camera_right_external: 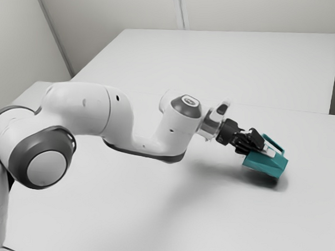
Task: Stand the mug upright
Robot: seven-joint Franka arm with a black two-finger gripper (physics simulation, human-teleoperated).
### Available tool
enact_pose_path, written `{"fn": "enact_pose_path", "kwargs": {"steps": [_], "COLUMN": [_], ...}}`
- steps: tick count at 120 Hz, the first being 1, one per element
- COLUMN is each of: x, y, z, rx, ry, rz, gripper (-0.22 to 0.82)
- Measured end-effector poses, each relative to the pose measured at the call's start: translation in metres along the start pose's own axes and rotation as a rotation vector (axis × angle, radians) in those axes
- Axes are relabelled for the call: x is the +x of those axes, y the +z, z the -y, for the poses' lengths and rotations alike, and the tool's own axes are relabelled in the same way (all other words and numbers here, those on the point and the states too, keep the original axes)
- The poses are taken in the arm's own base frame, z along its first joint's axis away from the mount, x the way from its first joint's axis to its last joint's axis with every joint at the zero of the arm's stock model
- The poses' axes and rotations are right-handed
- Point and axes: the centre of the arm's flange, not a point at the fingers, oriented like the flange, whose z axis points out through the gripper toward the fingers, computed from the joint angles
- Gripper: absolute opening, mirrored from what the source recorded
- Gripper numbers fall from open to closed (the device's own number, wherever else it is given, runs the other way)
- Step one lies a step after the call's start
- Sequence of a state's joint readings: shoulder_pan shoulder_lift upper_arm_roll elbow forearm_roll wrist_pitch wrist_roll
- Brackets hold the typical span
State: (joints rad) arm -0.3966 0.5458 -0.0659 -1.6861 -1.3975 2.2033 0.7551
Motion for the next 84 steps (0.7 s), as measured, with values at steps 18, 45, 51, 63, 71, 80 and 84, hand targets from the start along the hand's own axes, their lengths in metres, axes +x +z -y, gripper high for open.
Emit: {"fn": "enact_pose_path", "kwargs": {"steps": [18,45,51,63,71,80,84], "x": [0.001,-0.017,-0.025,-0.035,-0.036,-0.044,-0.053], "y": [-0.054,-0.169,-0.187,-0.223,-0.245,-0.268,-0.276], "z": [-0.048,-0.084,-0.083,-0.08,-0.077,-0.071,-0.066], "rx": [0.048,0.403,0.495,0.671,0.774,0.868,0.9], "ry": [0.089,0.307,0.336,0.376,0.386,0.372,0.354], "rz": [-0.028,0.063,0.1,0.163,0.2,0.234,0.252], "gripper": [-0.16,-0.18,-0.18,-0.17,-0.17,-0.17,-0.17]}}
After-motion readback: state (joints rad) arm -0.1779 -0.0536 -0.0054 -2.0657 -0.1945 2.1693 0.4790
